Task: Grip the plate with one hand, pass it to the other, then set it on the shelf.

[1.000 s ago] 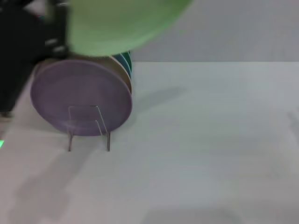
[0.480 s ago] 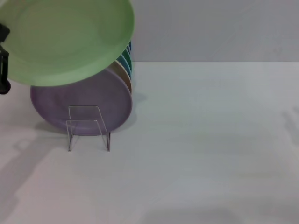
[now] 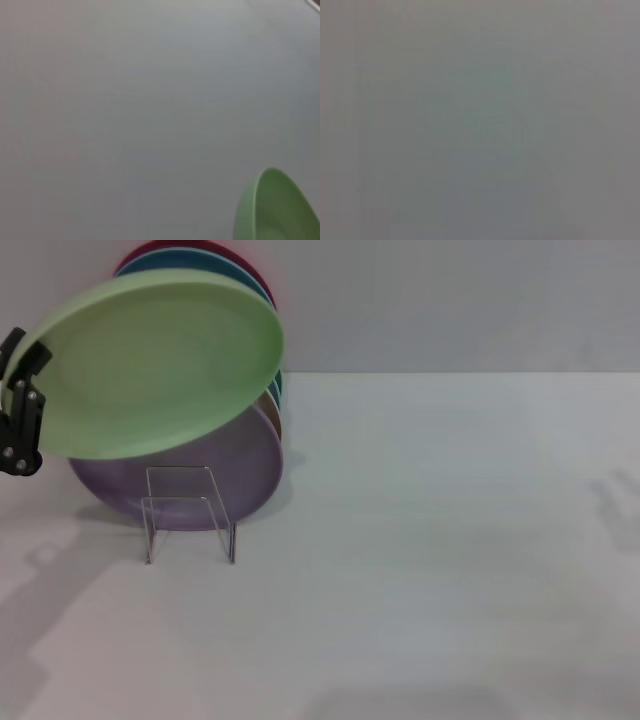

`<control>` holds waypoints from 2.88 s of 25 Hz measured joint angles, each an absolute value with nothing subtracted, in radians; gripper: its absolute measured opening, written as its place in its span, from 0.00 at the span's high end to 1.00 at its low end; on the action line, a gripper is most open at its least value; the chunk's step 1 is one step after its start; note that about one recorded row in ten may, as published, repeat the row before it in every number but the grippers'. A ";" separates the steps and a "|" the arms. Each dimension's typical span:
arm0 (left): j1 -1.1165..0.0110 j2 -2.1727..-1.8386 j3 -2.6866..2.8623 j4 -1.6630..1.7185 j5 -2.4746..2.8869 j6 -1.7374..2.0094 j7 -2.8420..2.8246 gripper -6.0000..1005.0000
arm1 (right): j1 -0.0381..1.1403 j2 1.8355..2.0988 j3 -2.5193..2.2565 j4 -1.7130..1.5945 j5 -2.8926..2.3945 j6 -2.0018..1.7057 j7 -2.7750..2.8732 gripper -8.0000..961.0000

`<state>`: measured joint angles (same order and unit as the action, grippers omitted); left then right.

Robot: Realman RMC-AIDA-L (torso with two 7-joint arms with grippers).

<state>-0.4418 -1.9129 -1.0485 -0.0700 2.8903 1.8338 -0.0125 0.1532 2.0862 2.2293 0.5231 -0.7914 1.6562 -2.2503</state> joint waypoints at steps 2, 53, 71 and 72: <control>-0.445 -1.914 -1.048 -0.060 2.890 1.822 0.003 0.88 | 0.154 2.086 2.223 0.523 -0.792 1.656 -2.250 0.59; -0.320 -2.068 -1.476 -0.099 2.862 1.685 0.203 0.77 | 0.186 2.090 2.192 0.455 -0.786 1.661 -2.383 0.59; -0.229 -2.075 -1.713 -0.067 2.848 1.532 -0.169 0.43 | 0.324 2.092 2.193 0.197 -0.612 1.559 -2.658 0.46; -0.228 -2.076 -1.712 -0.066 2.847 1.528 -0.173 0.39 | 0.324 2.092 2.193 0.197 -0.612 1.559 -2.658 0.45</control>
